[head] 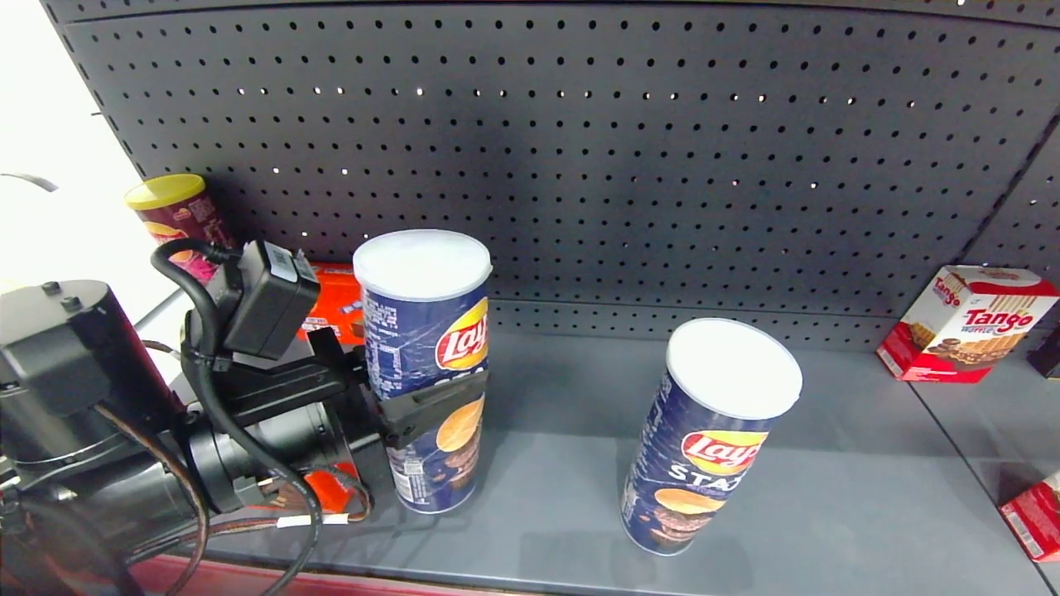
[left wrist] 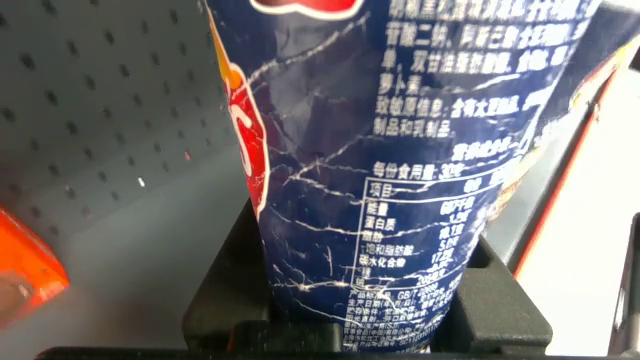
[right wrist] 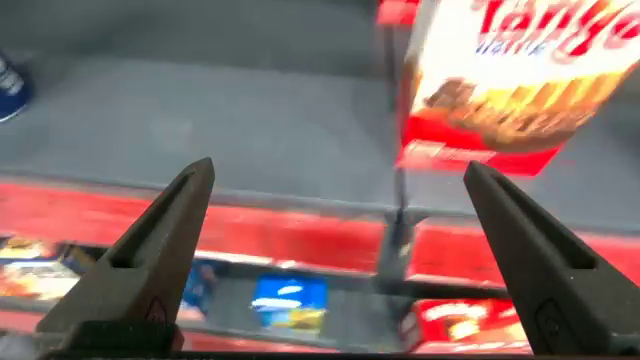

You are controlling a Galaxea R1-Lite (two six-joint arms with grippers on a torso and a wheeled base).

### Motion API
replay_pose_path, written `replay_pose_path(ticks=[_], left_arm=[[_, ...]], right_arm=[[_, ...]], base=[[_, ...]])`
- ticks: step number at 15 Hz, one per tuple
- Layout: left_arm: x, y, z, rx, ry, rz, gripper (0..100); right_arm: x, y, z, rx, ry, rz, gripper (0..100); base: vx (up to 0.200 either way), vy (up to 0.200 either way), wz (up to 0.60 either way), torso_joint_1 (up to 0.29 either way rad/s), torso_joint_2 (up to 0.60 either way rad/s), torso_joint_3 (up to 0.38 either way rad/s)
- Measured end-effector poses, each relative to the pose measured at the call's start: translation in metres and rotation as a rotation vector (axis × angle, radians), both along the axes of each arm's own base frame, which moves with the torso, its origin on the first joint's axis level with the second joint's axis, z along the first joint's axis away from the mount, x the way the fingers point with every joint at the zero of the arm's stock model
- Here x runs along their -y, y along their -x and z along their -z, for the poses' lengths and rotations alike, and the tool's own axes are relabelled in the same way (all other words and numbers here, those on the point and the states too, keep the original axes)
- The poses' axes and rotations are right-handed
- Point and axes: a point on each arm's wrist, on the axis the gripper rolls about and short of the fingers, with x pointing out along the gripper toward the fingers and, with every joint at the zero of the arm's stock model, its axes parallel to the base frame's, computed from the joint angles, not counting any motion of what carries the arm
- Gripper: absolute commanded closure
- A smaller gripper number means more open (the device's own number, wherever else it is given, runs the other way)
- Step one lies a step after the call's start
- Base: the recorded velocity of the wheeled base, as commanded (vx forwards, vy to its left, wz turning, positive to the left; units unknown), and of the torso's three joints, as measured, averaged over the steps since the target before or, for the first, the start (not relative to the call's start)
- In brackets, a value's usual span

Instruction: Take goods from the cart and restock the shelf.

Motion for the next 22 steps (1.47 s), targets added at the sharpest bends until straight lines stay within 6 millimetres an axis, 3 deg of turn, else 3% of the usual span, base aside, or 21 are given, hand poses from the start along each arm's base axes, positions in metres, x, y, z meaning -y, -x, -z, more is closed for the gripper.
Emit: replay_pose_path(ticks=[2,9,13,19,22], left_arm=[[0.001,0.0,-0.001,0.004,0.002,0.015,100],[0.002,0.0,-0.011,0.008,0.026,0.047,100],[0.007,-0.004,-0.026,0.052,0.053,0.058,100],[0.036,-0.025,-0.049,-0.031,0.007,0.114,100],[0.05,-0.048,-0.055,-0.018,0.004,0.107,100]], right_arm=[[-0.003,0.0,0.008,-0.062,0.008,-0.125,0],[-0.003,0.0,0.01,-0.067,-0.002,-0.129,0],[-0.003,0.0,0.01,-0.068,-0.002,-0.129,0],[-0.003,0.0,0.01,-0.068,-0.002,-0.129,0],[-0.003,0.0,0.01,-0.068,-0.002,-0.129,0]], base=[[0.0,0.0,0.0,0.0,0.0,0.0],[0.0,0.0,0.0,0.0,0.0,0.0],[0.0,0.0,0.0,0.0,0.0,0.0],[0.0,0.0,0.0,0.0,0.0,0.0],[0.0,0.0,0.0,0.0,0.0,0.0]])
